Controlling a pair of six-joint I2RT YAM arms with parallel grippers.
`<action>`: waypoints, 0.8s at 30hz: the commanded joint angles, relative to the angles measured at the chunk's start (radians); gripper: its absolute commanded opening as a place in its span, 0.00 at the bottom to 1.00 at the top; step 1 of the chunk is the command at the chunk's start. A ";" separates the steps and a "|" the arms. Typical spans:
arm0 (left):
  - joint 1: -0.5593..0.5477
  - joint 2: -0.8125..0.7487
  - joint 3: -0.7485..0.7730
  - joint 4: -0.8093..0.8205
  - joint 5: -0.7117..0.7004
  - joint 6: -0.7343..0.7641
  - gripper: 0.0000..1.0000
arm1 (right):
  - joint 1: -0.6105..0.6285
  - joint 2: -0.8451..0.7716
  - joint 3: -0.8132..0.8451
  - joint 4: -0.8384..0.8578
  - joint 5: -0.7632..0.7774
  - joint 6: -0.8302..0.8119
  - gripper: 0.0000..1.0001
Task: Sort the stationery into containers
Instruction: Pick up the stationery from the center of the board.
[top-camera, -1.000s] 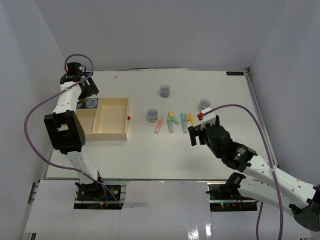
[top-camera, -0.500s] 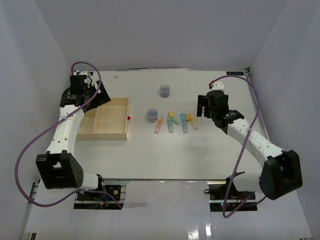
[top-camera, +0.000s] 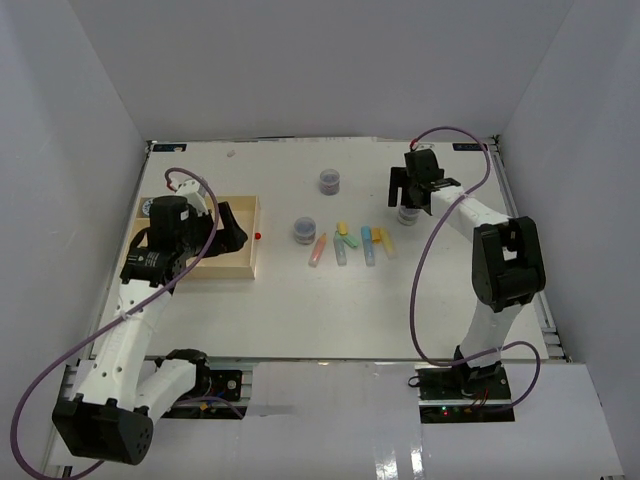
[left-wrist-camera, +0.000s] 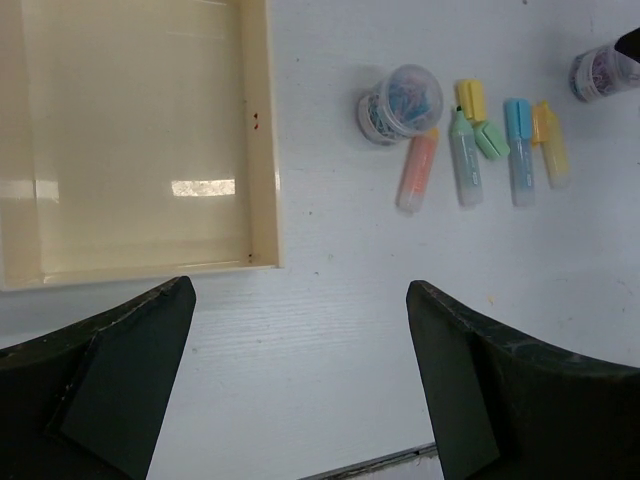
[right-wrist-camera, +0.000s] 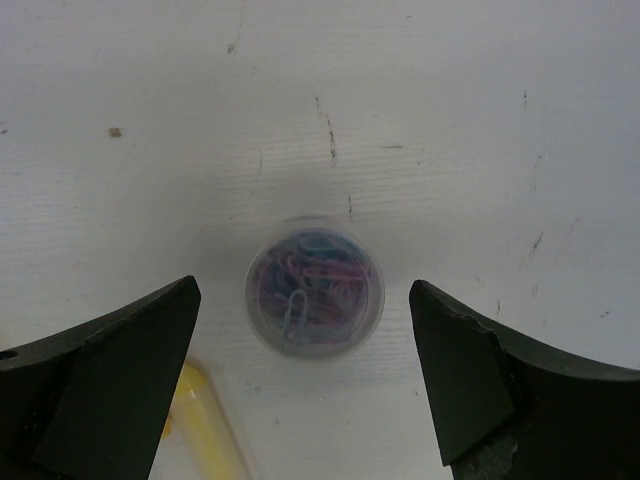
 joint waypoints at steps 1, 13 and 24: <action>0.001 -0.034 -0.030 -0.010 0.034 0.009 0.98 | -0.016 0.060 0.071 0.036 -0.030 -0.018 0.92; 0.003 0.001 -0.027 -0.009 0.049 -0.005 0.98 | -0.021 0.115 0.033 0.068 -0.023 -0.060 0.63; 0.001 0.027 0.024 -0.036 0.072 -0.013 0.98 | 0.071 -0.146 -0.162 0.118 -0.127 -0.173 0.41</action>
